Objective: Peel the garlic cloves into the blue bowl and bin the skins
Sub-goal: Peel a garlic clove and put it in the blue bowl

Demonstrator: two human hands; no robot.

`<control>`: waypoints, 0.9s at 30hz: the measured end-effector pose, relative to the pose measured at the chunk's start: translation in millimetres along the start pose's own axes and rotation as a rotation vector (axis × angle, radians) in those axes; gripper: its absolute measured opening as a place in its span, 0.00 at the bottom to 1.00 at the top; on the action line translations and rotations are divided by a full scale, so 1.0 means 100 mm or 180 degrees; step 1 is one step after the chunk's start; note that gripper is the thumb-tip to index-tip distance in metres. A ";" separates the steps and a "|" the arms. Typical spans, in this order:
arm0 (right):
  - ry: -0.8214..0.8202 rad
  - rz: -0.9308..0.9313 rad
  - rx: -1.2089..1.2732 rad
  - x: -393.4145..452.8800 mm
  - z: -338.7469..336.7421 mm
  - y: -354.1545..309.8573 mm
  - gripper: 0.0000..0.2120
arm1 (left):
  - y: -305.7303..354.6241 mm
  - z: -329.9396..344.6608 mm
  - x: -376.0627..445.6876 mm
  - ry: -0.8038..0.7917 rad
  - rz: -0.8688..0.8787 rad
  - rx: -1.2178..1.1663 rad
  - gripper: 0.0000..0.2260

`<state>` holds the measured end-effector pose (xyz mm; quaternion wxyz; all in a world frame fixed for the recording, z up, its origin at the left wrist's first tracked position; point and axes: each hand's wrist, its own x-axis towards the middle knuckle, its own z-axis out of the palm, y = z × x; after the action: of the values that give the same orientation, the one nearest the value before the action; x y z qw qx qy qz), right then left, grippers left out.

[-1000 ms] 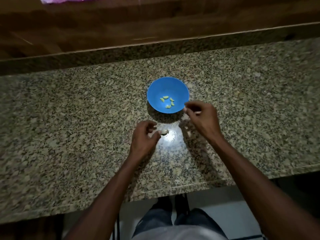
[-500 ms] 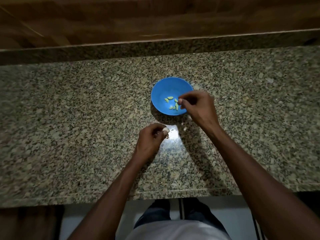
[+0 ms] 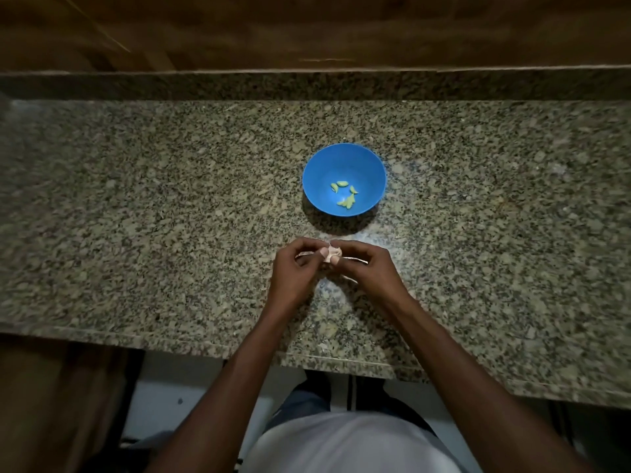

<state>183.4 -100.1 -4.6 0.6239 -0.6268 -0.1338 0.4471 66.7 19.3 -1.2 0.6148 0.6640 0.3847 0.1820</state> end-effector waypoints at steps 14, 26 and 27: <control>0.0066 -0.0154 0.0365 -0.04 -0.11 -0.04 0.14 | 0.17 0.01 -0.21 -0.0122 0.0085 -0.0137 0.09; -0.0067 0.0122 0.0337 -0.07 -0.06 0.04 0.14 | 0.04 -0.07 -0.27 -0.0034 0.0198 0.0369 0.05; -0.0053 0.0135 0.0324 -0.07 -0.07 0.05 0.14 | 0.05 -0.08 -0.27 -0.0012 0.0276 0.0472 0.06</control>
<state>182.4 -110.3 -7.4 0.6442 -0.5933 -0.1027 0.4717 45.0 4.8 11.2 0.5563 0.7240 0.3669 0.1782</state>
